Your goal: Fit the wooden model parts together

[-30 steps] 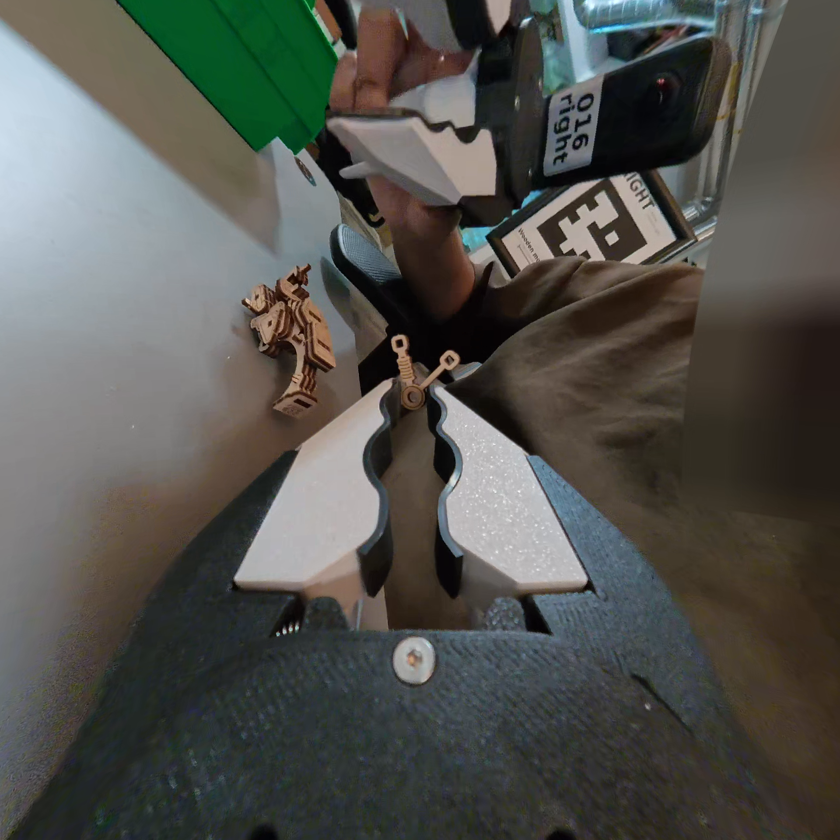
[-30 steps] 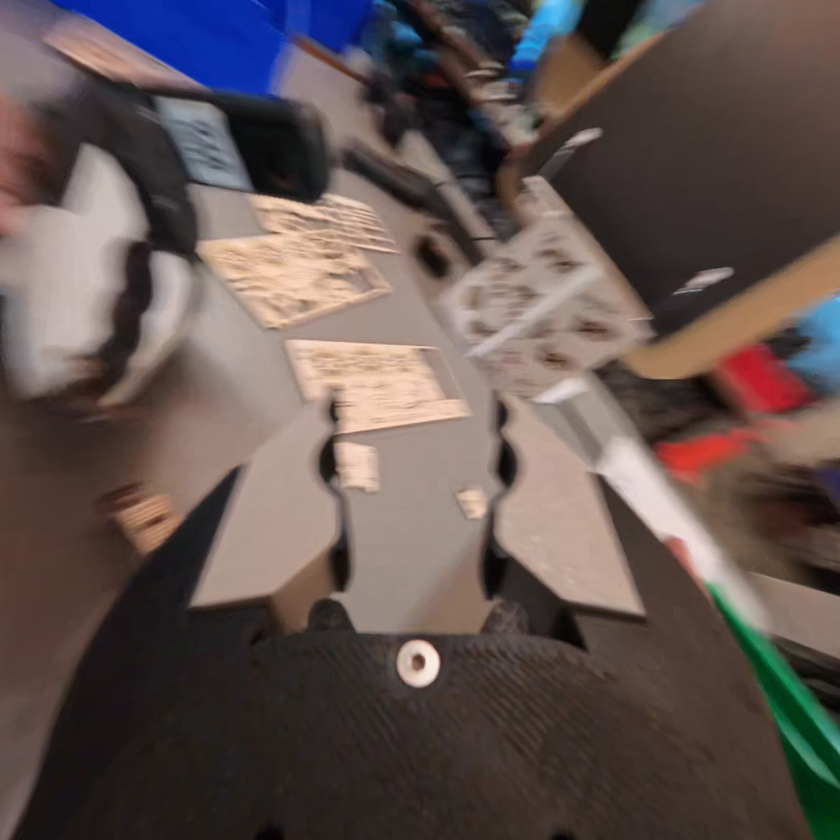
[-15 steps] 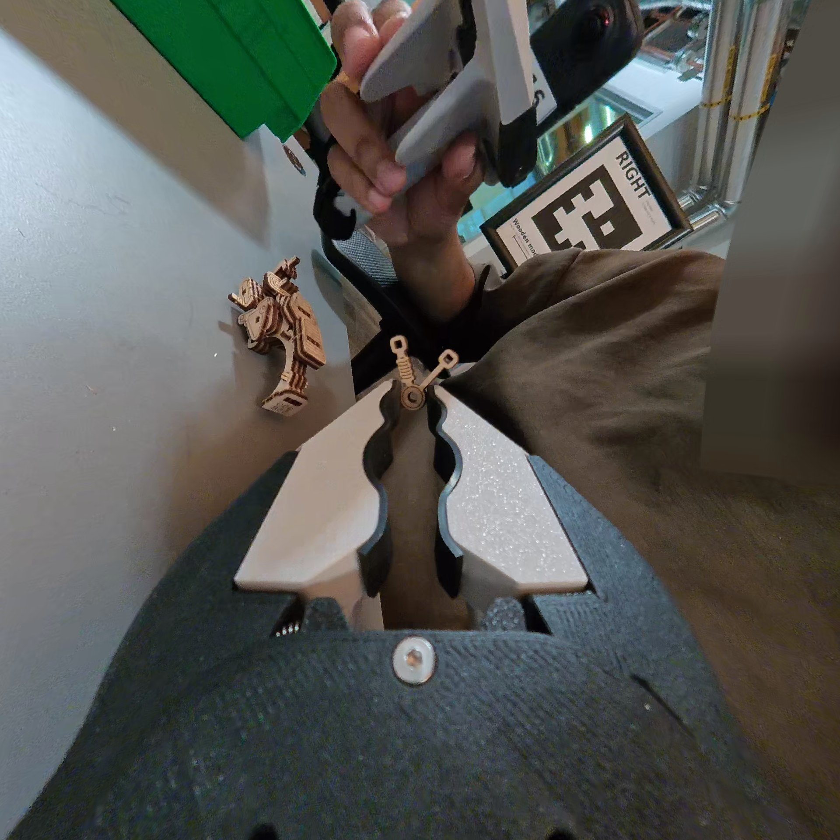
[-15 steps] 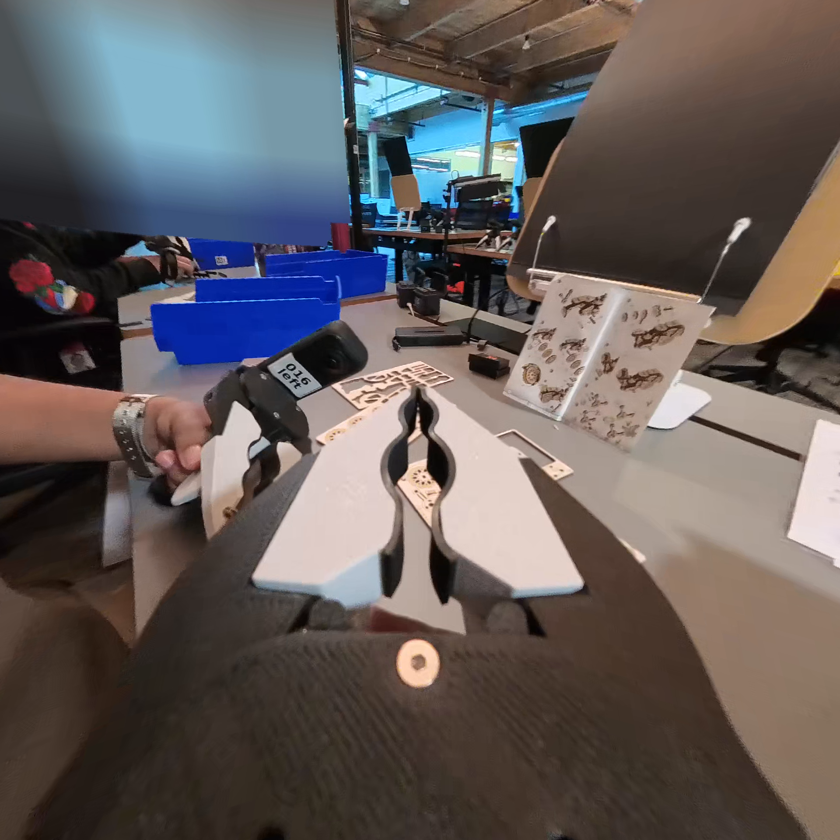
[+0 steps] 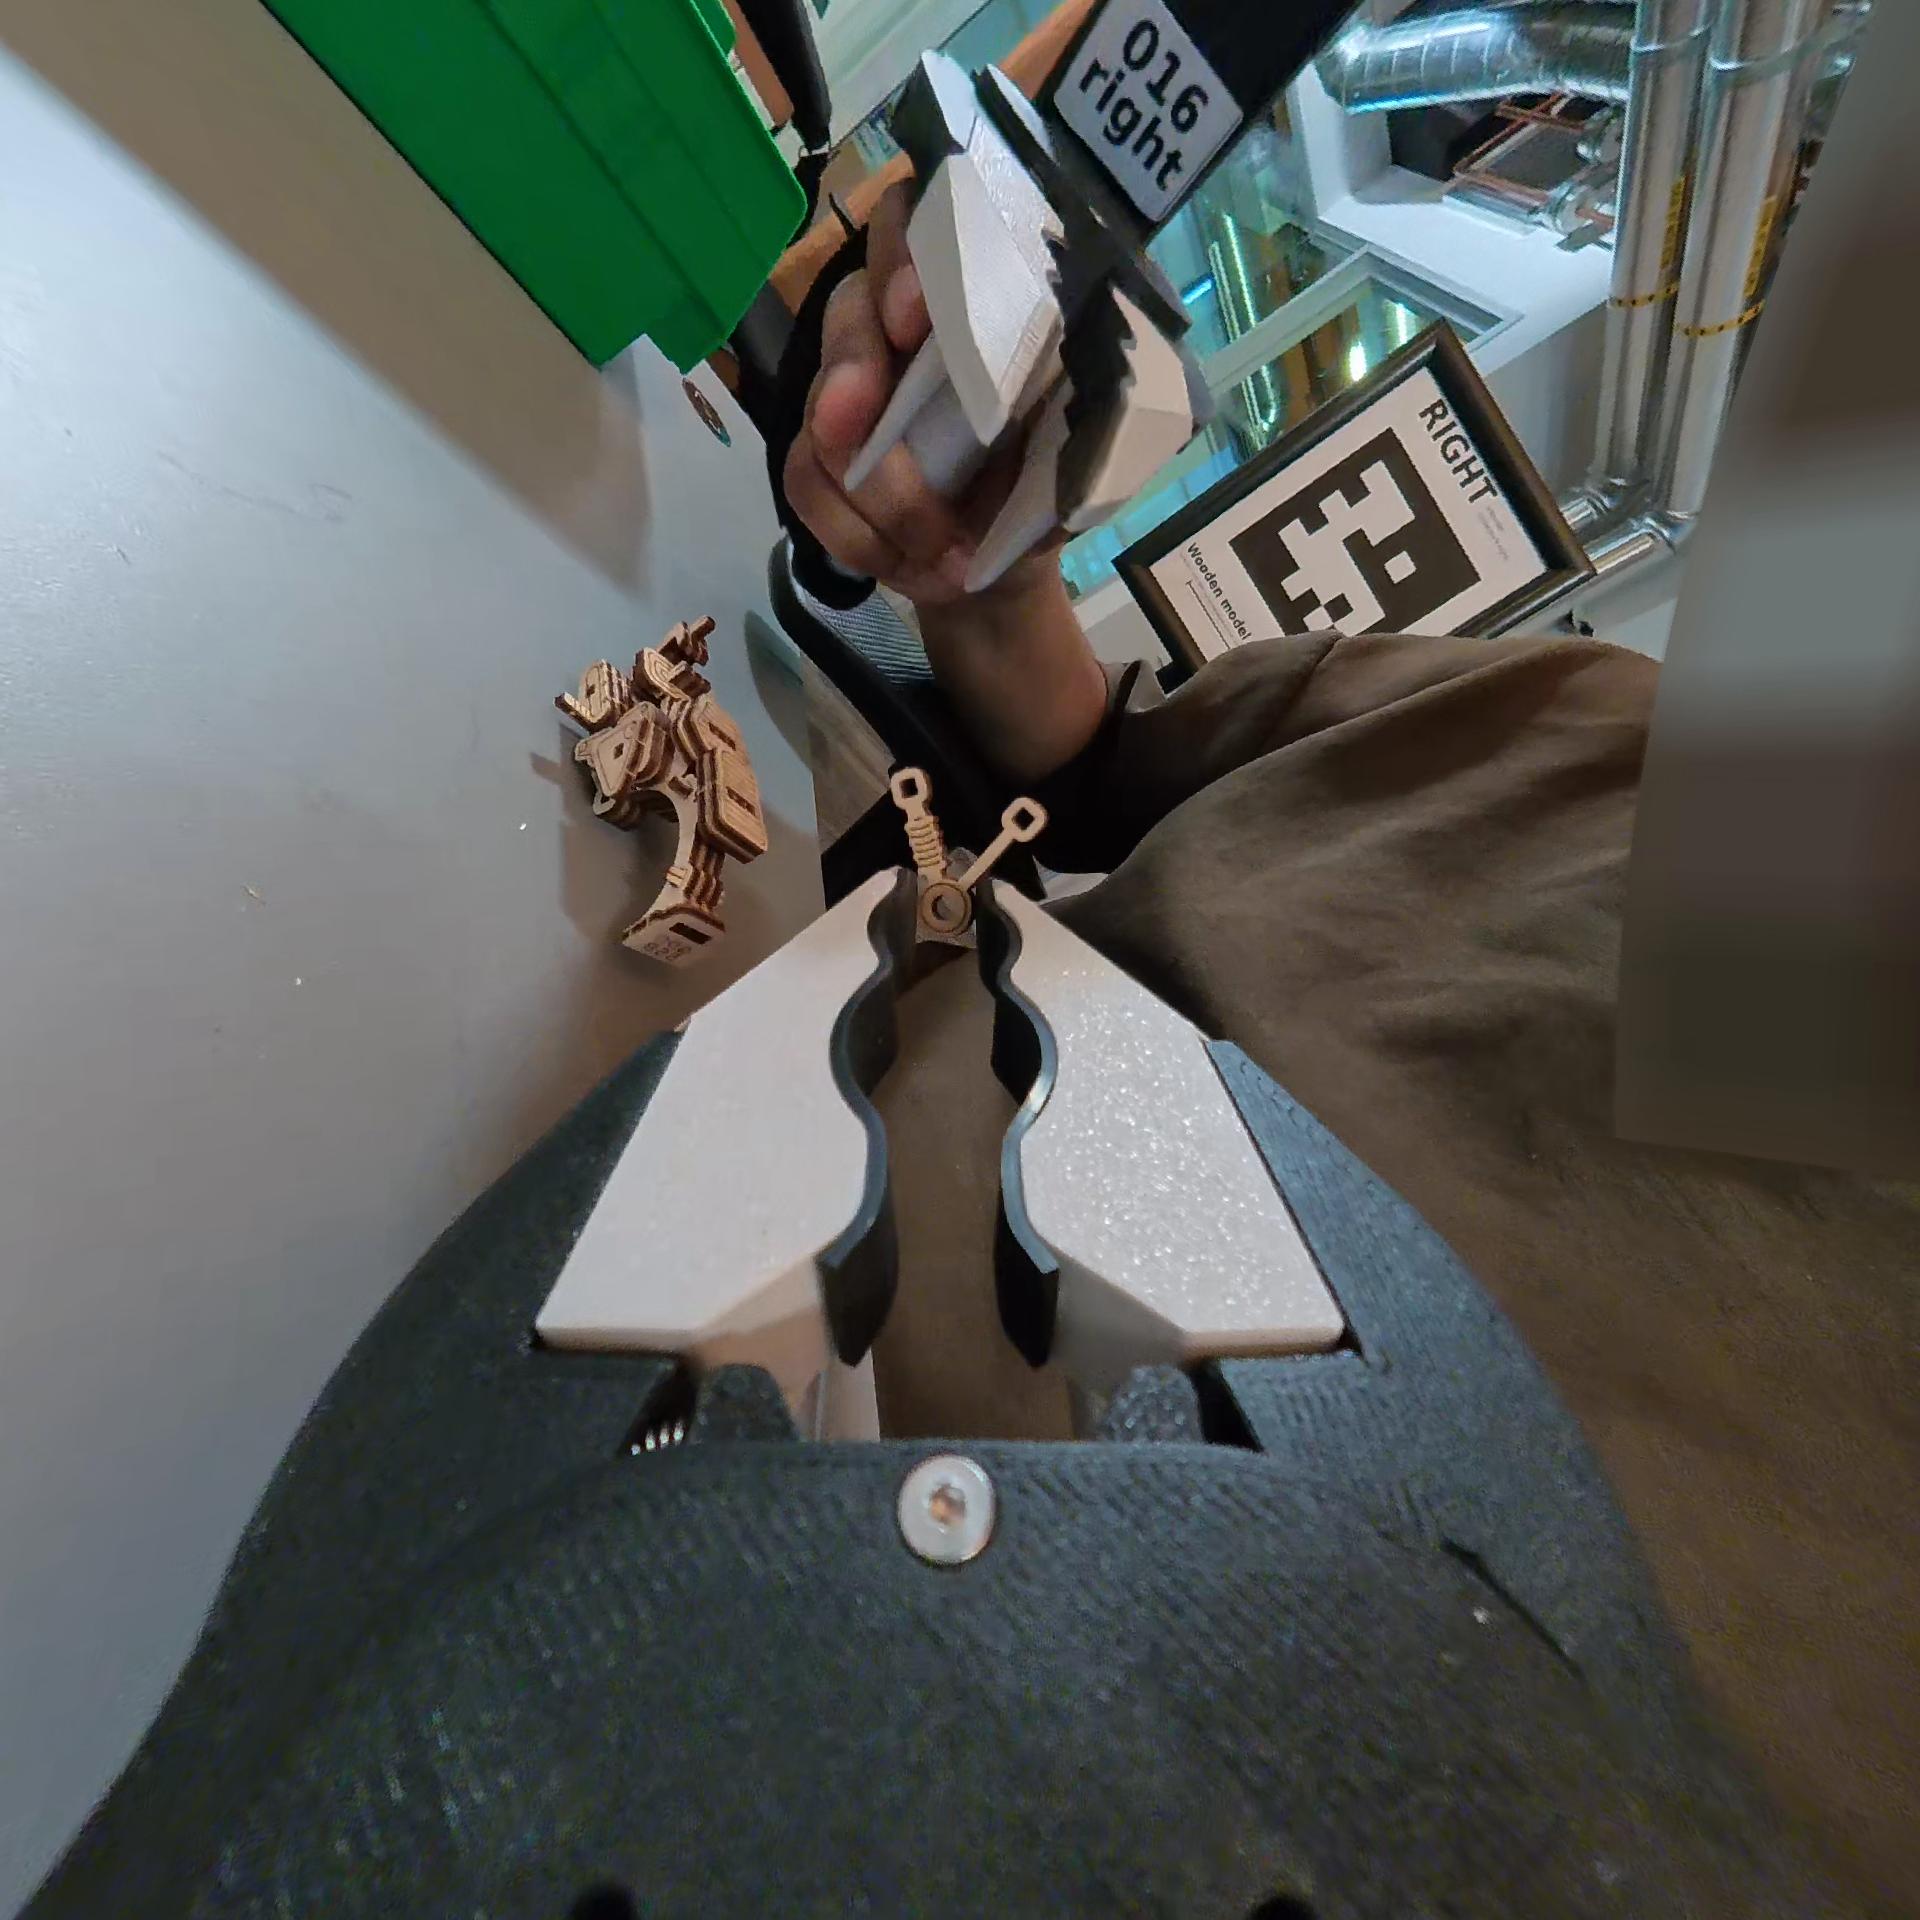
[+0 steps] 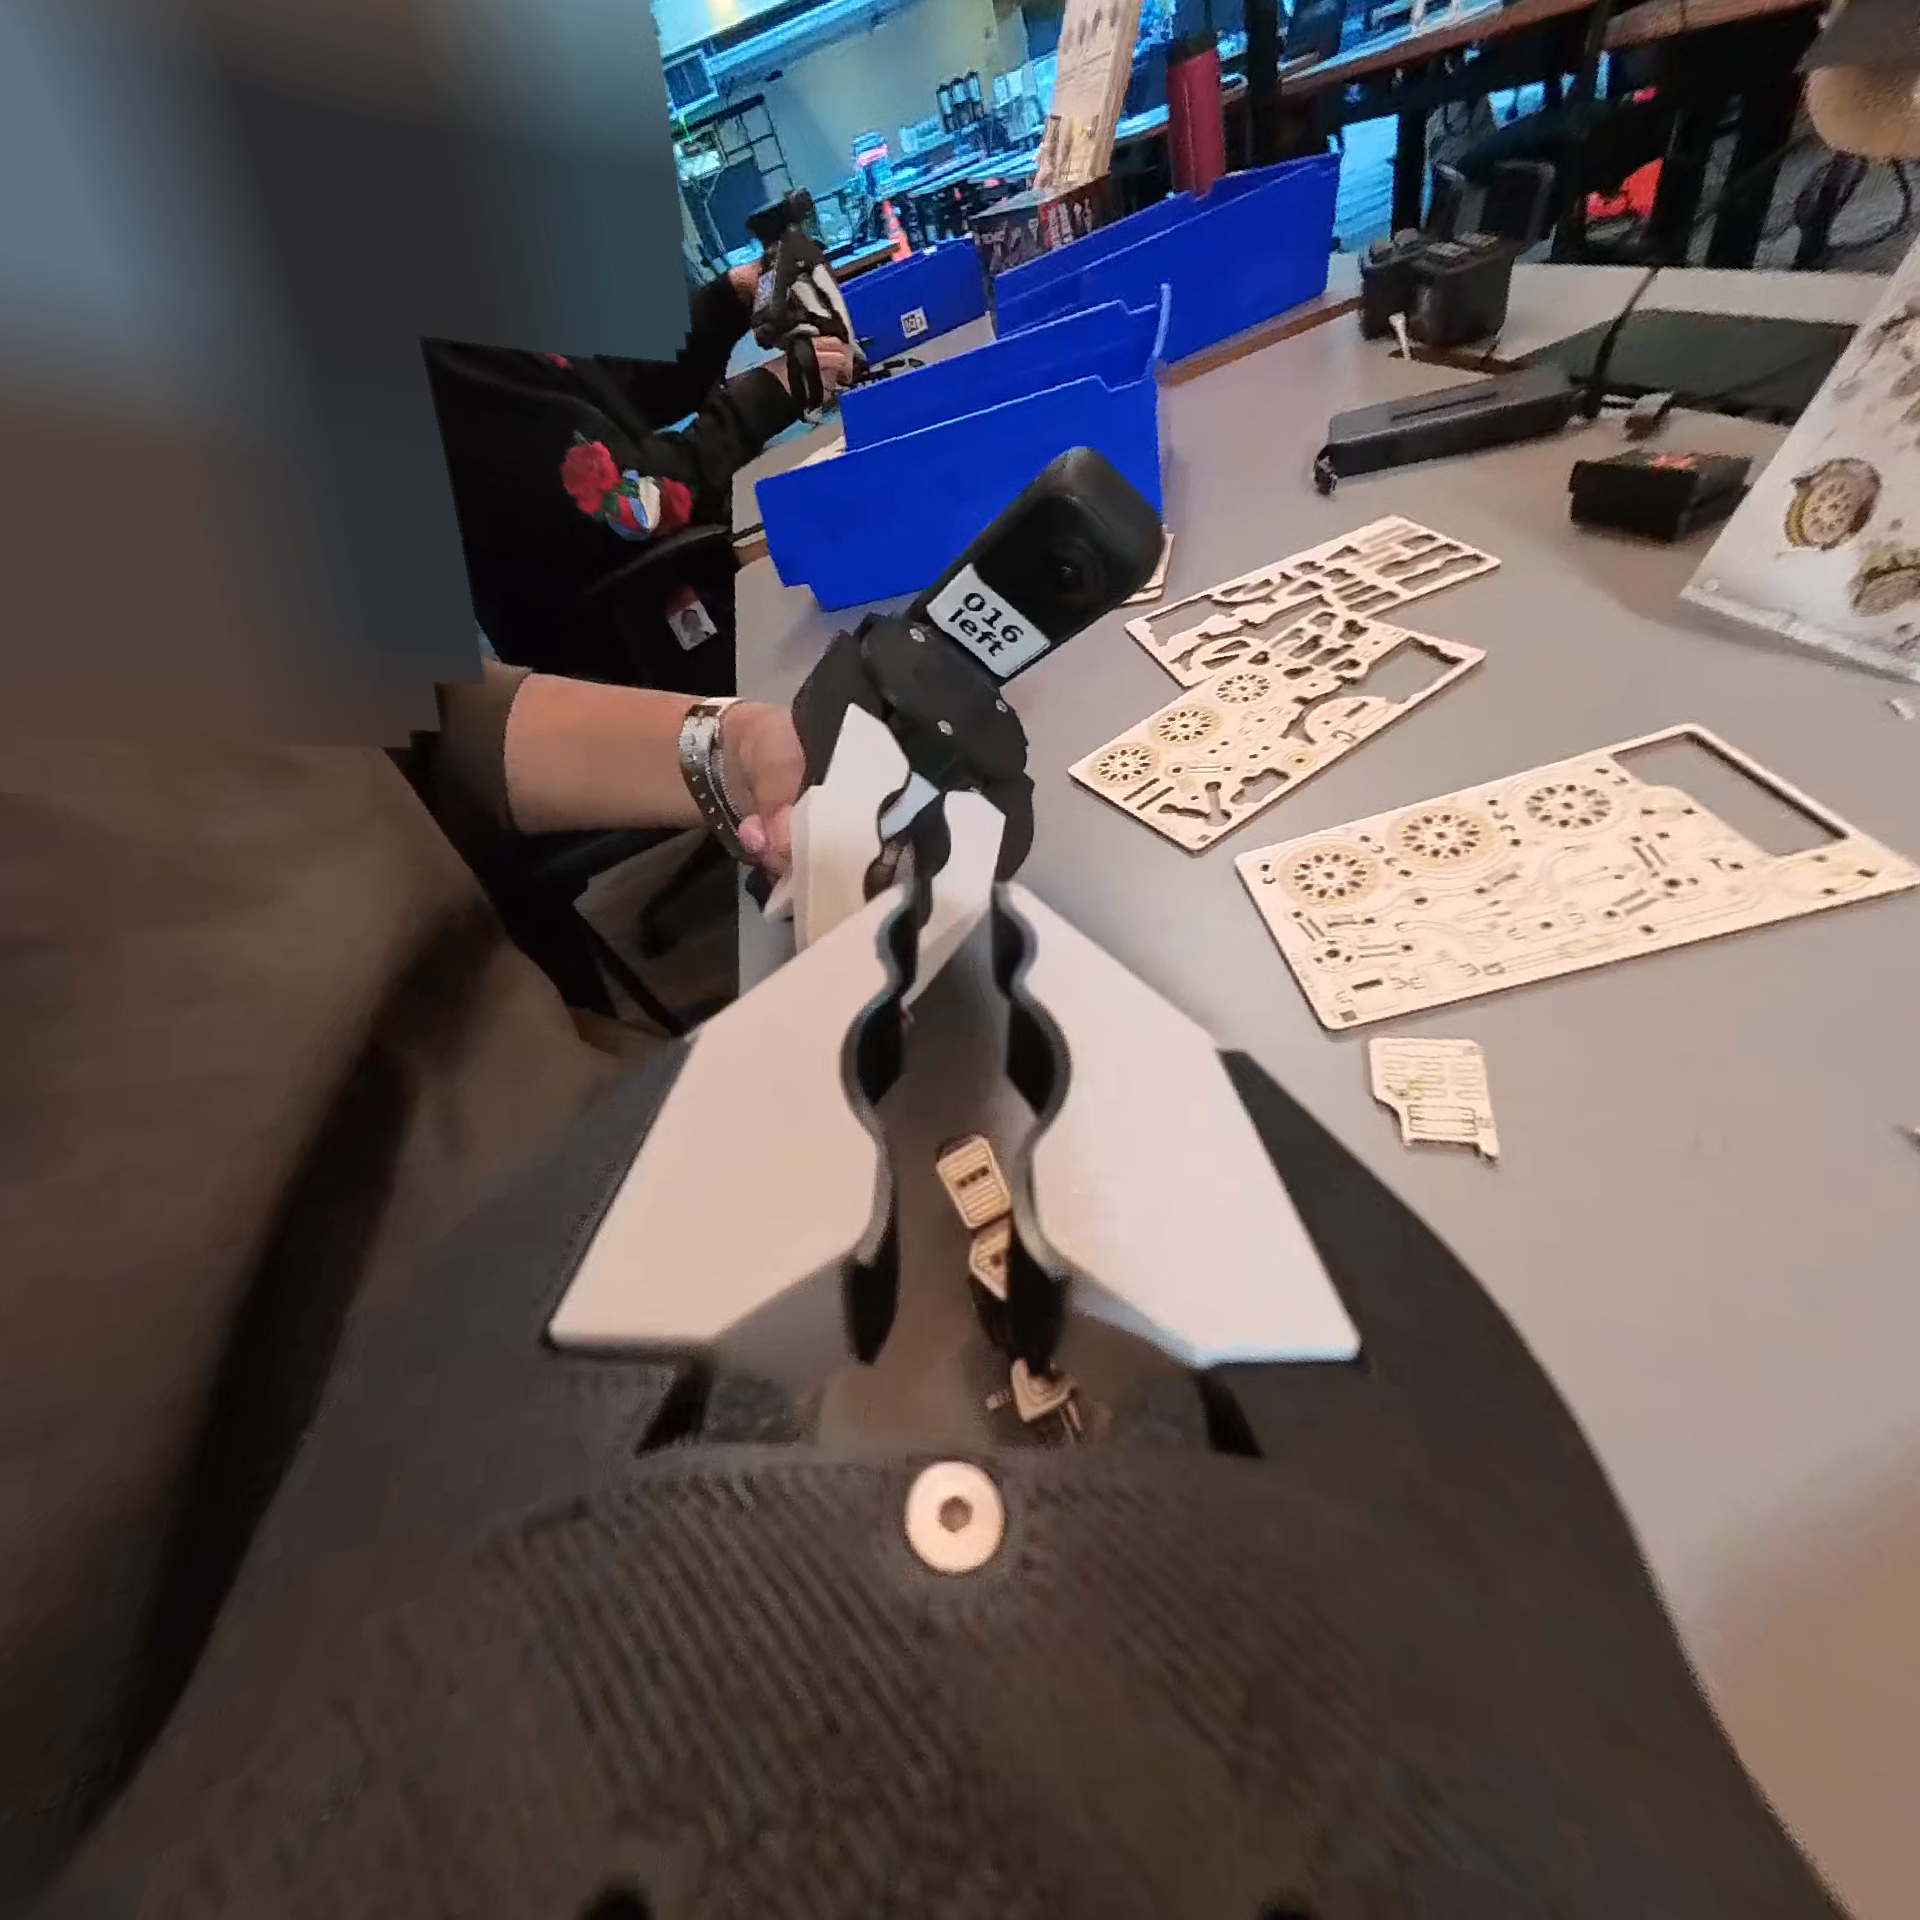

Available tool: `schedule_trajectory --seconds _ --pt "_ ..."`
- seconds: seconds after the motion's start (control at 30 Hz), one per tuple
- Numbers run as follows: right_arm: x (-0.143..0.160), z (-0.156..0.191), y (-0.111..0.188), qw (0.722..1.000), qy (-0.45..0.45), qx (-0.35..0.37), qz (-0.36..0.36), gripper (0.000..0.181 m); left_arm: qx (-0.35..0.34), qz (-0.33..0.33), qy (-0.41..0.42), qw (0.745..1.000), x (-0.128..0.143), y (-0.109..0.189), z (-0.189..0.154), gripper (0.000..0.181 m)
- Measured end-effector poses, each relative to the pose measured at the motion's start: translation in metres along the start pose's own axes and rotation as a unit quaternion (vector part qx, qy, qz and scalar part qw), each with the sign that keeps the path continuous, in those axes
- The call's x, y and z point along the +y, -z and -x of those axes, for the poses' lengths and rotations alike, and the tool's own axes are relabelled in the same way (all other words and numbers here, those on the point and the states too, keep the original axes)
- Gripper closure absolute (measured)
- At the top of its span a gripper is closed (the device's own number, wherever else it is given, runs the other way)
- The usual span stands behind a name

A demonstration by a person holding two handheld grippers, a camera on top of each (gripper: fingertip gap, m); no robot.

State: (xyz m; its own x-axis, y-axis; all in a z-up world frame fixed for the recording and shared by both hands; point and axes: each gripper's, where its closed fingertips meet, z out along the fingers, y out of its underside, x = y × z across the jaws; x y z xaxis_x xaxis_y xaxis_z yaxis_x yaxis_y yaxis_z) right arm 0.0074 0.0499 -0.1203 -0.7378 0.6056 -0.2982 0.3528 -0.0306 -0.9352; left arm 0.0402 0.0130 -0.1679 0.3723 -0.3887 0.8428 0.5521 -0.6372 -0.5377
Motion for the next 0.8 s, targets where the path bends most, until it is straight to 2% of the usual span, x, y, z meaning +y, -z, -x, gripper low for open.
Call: schedule_trajectory --seconds 0.07,0.13,0.27,0.3,0.33,0.37,0.43,0.5,0.6,0.8 --pt "0.0 0.001 -0.001 1.0 0.013 -0.007 -0.006 0.166 0.0 0.005 -0.003 1.0 0.001 0.0 0.0 0.172" --pt "0.001 0.002 -0.004 0.999 0.027 -0.016 -0.013 0.155 -0.001 0.011 -0.005 1.0 0.003 -0.001 0.0 0.172" --pt "0.01 0.003 -0.009 0.998 0.056 -0.026 0.009 0.143 -0.006 0.023 -0.012 1.0 0.006 -0.002 0.002 0.172" --pt "0.012 0.001 -0.011 0.997 0.067 -0.022 0.012 0.151 -0.009 0.024 -0.015 1.0 0.007 -0.002 0.002 0.172" --pt "0.012 0.0 -0.01 0.996 0.082 -0.018 0.012 0.177 -0.013 0.026 -0.019 0.999 0.007 -0.002 0.003 0.172" --pt "0.011 -0.002 -0.009 0.995 0.098 -0.008 0.006 0.181 -0.015 0.027 -0.022 0.999 0.007 -0.002 0.003 0.172" --pt "0.008 -0.004 -0.007 0.994 0.11 0.002 -0.003 0.181 -0.018 0.027 -0.026 0.999 0.007 -0.002 0.005 0.172" --pt "0.006 -0.008 -0.007 0.994 0.111 0.009 -0.016 0.154 -0.021 0.025 -0.026 0.999 0.007 -0.002 0.007 0.173" --pt "0.01 -0.009 -0.002 0.992 0.122 0.016 -0.011 0.181 -0.02 0.018 -0.021 0.999 0.005 -0.003 0.008 0.173" --pt "0.021 -0.018 -0.002 0.99 0.128 0.055 0.027 0.181 -0.028 0.001 -0.04 0.999 -0.003 -0.003 0.007 0.172"
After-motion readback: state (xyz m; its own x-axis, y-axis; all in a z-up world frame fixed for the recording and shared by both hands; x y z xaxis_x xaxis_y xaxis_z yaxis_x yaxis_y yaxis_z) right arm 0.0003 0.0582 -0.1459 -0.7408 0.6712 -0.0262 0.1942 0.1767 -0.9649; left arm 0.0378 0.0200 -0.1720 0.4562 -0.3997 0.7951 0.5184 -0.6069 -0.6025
